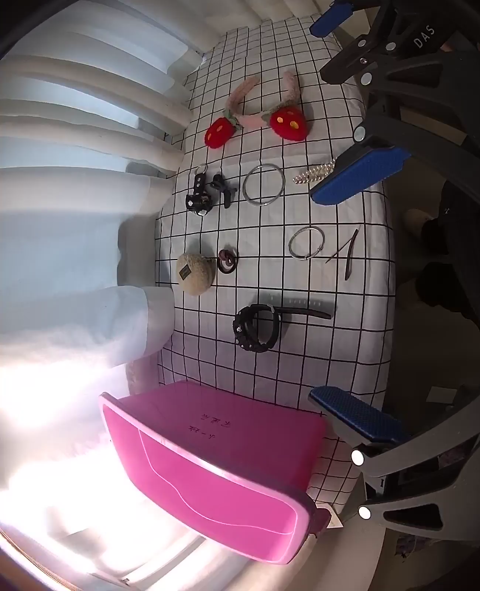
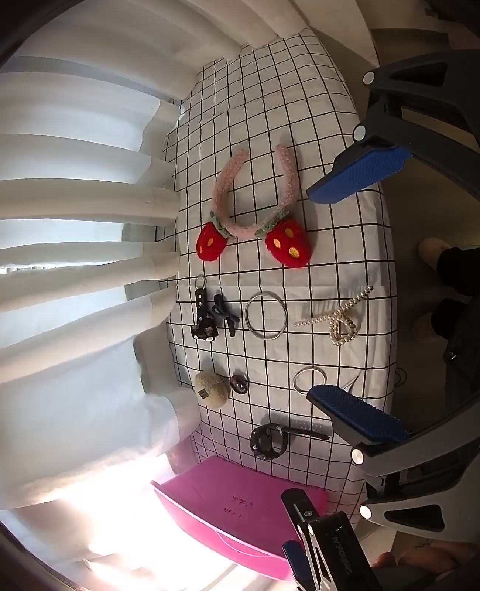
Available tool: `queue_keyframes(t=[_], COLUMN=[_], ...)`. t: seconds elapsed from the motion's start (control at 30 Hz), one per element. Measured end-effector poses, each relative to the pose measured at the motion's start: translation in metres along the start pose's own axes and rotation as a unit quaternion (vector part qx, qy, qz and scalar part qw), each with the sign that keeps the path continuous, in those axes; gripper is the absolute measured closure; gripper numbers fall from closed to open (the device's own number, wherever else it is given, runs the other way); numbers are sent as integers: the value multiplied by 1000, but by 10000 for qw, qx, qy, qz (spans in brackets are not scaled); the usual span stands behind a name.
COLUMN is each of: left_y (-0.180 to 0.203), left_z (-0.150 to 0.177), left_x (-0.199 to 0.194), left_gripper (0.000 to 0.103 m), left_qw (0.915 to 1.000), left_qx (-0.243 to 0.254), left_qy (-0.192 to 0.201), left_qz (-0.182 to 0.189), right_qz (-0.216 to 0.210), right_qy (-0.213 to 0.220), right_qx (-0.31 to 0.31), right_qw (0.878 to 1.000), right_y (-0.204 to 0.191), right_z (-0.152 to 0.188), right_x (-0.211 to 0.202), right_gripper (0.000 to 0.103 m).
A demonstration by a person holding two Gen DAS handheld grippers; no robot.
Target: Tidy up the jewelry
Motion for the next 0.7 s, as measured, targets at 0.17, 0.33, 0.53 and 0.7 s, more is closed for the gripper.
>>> queue_keyframes(t=[0.17,0.33,0.53,0.7], left_y=[2,-1,-2,-1], left_z=[0,2,-4,-4], left_x=[-2,-1,0,0], left_gripper=[6,6,6,6], left_qw=[10000,10000,10000,10000], left_qx=[56,25,-20,-4], left_qy=[43,51,33,56], left_qz=[-17,8,-17,-5], right_qz=[20,-24,-71,-75], right_qy=[-30,-24,-24,-22], right_qx=[1,-29,-70,-72], right_qw=[10000,10000,9999,9999], right_y=[-2,-11,-7,-8], right_z=[1,-3,-3,-3], right_x=[0,1,1,2], right_gripper=[9,9,9,9])
Point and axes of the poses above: each gripper's, at about its wrist camera, not at the fingertips, and x roughly the way its jaws point, y to its right, z to its underside, the point moved 2 cm from there along x, roughly the way its jaws point, and after that the axes turned 1 degree about -x, right-handed, at the moved point
